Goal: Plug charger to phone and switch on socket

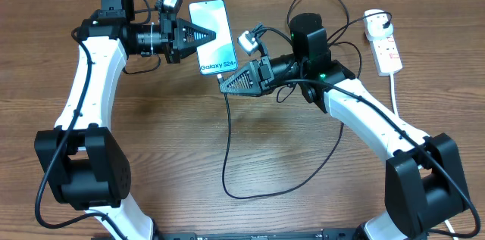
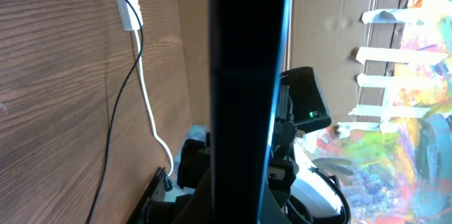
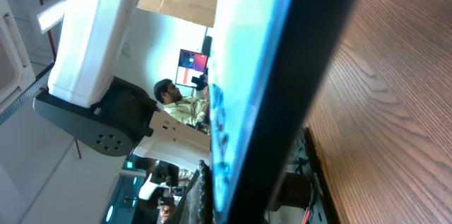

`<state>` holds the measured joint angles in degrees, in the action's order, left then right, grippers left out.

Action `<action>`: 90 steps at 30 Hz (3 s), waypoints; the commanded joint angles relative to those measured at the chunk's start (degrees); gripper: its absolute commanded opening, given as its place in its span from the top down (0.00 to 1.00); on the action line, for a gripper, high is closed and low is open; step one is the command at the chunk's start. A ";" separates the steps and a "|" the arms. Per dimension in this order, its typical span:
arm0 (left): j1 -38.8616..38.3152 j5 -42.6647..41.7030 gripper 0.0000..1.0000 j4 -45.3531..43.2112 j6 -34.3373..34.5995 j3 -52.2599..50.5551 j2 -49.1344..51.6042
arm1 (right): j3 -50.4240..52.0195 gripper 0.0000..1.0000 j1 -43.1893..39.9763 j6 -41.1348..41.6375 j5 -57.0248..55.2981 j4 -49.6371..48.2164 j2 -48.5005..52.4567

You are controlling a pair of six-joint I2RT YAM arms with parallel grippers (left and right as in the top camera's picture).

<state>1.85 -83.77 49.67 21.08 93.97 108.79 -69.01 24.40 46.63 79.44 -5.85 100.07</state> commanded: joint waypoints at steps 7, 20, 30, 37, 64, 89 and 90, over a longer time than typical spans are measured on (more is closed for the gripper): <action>0.11 -2.45 0.96 -0.24 0.42 0.63 -0.31 | -0.81 0.96 0.13 1.38 -0.63 -0.57 -1.29; 0.11 -3.50 0.96 -0.26 0.37 0.63 -0.31 | -0.81 0.96 0.11 1.49 -2.29 -1.33 -1.29; 0.42 -3.52 0.96 -0.26 0.37 0.63 -0.31 | -0.81 0.96 -1.36 1.84 -2.25 -1.16 -1.29; 0.55 -4.81 0.96 -0.26 0.37 0.63 -0.31 | -0.81 0.96 -1.38 1.81 -2.36 -1.18 -1.29; 0.37 -5.90 0.96 -0.26 1.22 0.63 -0.31 | -0.81 0.96 0.61 5.95 -10.40 -2.47 -1.29; 0.37 -6.75 0.96 3.04 -1.64 0.63 -0.31 | -0.81 0.96 -1.18 8.72 -10.34 -6.08 -1.29; 0.37 -6.75 0.96 3.28 -1.81 0.63 -0.31 | -0.81 0.96 -1.25 8.72 -10.34 -6.08 -1.29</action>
<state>2.79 -85.25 51.27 20.86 94.00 108.90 -68.99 25.08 54.48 74.61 -11.14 100.01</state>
